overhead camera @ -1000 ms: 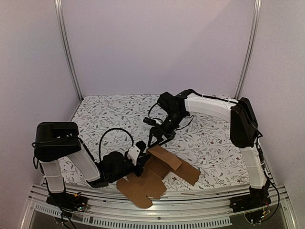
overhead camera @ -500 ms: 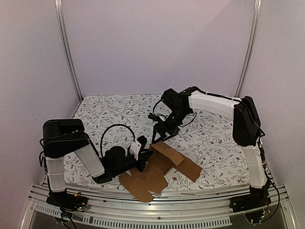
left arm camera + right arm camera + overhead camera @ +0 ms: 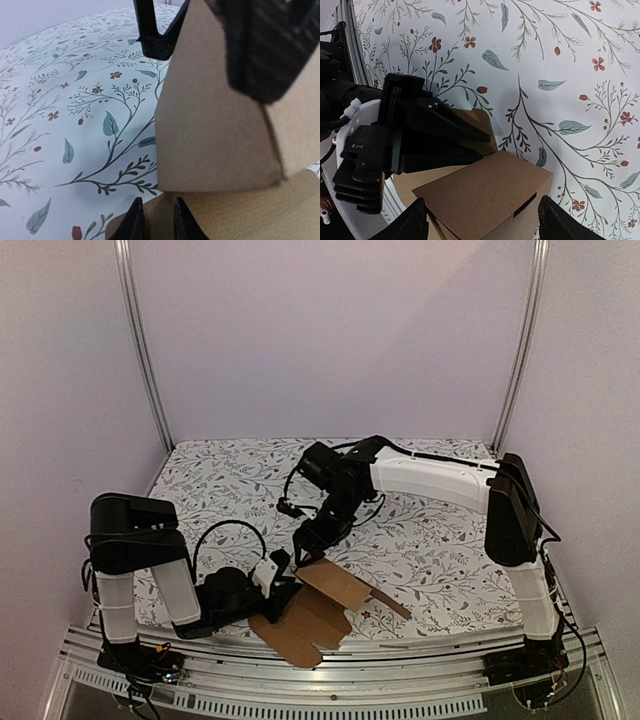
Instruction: Fold the paper box
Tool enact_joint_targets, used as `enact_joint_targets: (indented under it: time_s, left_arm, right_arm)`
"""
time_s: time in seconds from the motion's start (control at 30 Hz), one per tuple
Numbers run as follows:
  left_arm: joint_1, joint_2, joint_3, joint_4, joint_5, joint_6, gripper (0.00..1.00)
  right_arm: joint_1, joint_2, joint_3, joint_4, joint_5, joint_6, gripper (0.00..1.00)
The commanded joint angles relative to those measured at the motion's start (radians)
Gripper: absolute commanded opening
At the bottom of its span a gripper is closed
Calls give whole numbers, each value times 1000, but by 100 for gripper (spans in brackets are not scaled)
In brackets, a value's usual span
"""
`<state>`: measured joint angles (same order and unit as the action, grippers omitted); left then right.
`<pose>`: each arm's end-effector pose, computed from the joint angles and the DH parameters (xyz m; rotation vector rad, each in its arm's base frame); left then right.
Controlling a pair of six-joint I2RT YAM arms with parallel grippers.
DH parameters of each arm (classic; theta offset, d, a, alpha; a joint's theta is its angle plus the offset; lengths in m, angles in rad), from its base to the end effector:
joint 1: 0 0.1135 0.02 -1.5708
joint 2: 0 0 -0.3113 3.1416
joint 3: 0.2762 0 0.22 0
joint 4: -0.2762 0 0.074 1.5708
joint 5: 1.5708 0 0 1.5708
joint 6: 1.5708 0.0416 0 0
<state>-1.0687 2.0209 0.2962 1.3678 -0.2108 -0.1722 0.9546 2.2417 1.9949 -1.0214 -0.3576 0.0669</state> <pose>0.1471 -0.2498 0.1354 0.7217 1.8338 -0.6243 0.2581 0.3896 0.2560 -1.3513 2.6510 0.6906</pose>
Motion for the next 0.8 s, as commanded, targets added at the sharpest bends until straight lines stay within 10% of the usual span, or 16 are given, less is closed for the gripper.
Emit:
enact_joint_targets:
  time_s: [0.0, 0.4, 0.77]
  left_arm:
    - [-16, -127, -42, 25, -63, 6, 23]
    - [-24, -185, 115, -282, 23, 149, 41]
    - [28, 16, 266, -201, 10, 149, 47]
  right_arm:
    - [-44, -6, -10, -70, 167, -45, 74]
    - [-126, -22, -21, -70, 50, -56, 73]
    - [-129, -1, -40, -72, 14, -92, 72]
